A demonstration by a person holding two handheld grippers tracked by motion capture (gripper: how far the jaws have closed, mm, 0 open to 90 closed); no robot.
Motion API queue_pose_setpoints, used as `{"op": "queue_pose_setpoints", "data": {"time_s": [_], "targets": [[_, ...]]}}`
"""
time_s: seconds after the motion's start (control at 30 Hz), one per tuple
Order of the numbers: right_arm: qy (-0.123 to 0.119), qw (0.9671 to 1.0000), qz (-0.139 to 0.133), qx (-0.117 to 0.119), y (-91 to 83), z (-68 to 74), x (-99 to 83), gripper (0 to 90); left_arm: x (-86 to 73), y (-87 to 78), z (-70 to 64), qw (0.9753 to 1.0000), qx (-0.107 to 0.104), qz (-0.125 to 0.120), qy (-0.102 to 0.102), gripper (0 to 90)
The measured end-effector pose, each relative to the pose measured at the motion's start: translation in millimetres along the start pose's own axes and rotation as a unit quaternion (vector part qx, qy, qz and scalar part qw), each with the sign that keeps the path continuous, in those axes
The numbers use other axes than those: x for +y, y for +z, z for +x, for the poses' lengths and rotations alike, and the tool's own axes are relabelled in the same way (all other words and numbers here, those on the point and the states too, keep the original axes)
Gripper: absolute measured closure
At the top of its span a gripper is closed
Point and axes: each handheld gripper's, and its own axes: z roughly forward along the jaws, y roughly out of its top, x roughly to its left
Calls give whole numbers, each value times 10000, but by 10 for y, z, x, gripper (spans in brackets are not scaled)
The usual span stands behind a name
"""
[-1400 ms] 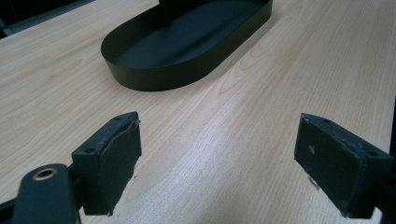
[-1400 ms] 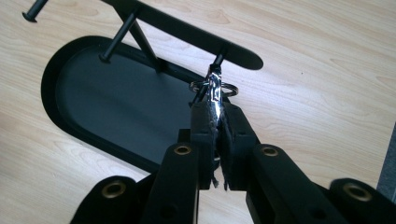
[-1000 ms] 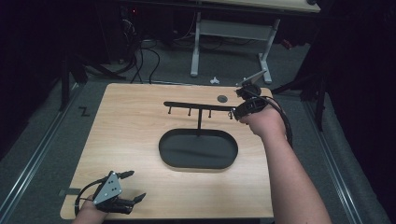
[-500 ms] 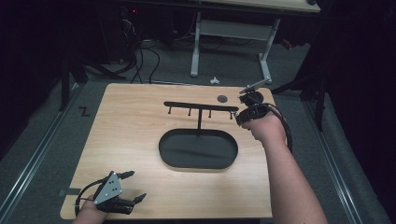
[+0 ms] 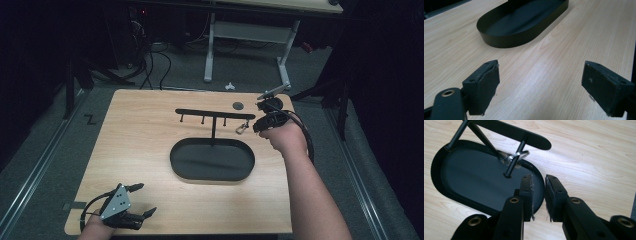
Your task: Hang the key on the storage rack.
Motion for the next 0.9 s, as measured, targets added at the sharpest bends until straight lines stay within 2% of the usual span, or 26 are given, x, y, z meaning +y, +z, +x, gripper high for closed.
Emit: {"op": "queue_pose_setpoints", "data": {"time_s": [0.6, 0.9], "targets": [[21, 10000, 77, 12, 53, -52, -72, 755, 0, -3, 0, 10000, 11, -1, 3, 153], [-6, 9999, 164, 24, 105, -45, -124, 716, 1, -3, -3, 10000, -4, 13, 11, 153]]}}
